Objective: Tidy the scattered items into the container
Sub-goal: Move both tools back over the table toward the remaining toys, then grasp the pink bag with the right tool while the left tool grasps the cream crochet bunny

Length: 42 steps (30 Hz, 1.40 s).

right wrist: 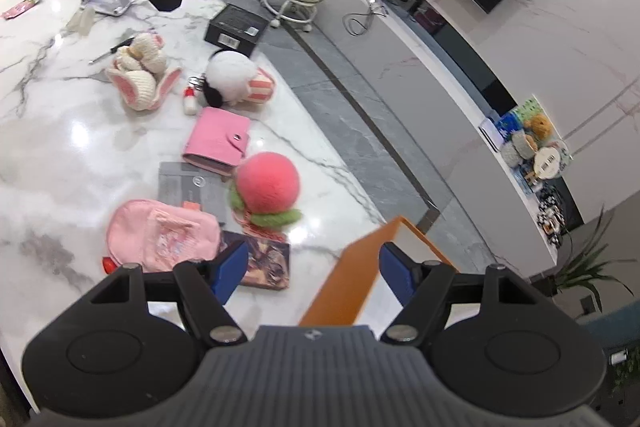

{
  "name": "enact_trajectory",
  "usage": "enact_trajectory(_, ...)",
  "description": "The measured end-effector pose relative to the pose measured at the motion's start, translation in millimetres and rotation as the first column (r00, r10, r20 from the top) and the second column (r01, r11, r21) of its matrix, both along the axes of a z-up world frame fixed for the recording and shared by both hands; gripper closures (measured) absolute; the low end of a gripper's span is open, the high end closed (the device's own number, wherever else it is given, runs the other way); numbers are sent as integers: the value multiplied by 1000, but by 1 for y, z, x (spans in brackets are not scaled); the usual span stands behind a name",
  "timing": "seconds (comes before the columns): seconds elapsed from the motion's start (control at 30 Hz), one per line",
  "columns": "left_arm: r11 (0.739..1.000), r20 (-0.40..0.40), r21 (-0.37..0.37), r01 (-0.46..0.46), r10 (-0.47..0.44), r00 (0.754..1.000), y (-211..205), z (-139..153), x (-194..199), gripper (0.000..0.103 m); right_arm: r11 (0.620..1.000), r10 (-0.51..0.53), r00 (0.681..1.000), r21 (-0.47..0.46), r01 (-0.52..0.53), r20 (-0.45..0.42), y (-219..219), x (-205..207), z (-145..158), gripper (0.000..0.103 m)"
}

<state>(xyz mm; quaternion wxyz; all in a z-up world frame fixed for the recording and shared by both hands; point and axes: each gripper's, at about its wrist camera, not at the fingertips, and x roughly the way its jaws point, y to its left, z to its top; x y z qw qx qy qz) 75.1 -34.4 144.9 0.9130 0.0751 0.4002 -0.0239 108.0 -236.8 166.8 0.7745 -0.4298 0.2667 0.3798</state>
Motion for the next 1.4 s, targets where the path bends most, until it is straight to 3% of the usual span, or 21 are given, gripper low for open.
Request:
enact_trajectory(0.5, 981, -80, -88, -171, 164, 983, 98, -69, -11, 20, 994, 40, 992, -92, -51, -123, 27, 5, -59, 28)
enact_trajectory(0.77, 973, -135, -113, -203, 188, 973, 123, -116, 0, 20, 994, 38, 979, -93, -57, -201, 31, 13, -83, 28)
enact_trajectory(1.07, 960, -193, -136, -243, 215, 957, 137, -148, 15, 19, 998, 26, 938, -41, -42, -346, 35, 27, -112, 28)
enact_trajectory(1.27, 964, -183, -134, -231, 205, 961, 138, -154, 23, 15, 995, -25, 867, 71, 69, -497, 34, 48, -123, 28)
enact_trajectory(1.4, 966, -194, -131, -222, 195, 962, 139, -157, 29, 14, 989, -63, 826, 77, 127, -559, 33, 57, -134, 23)
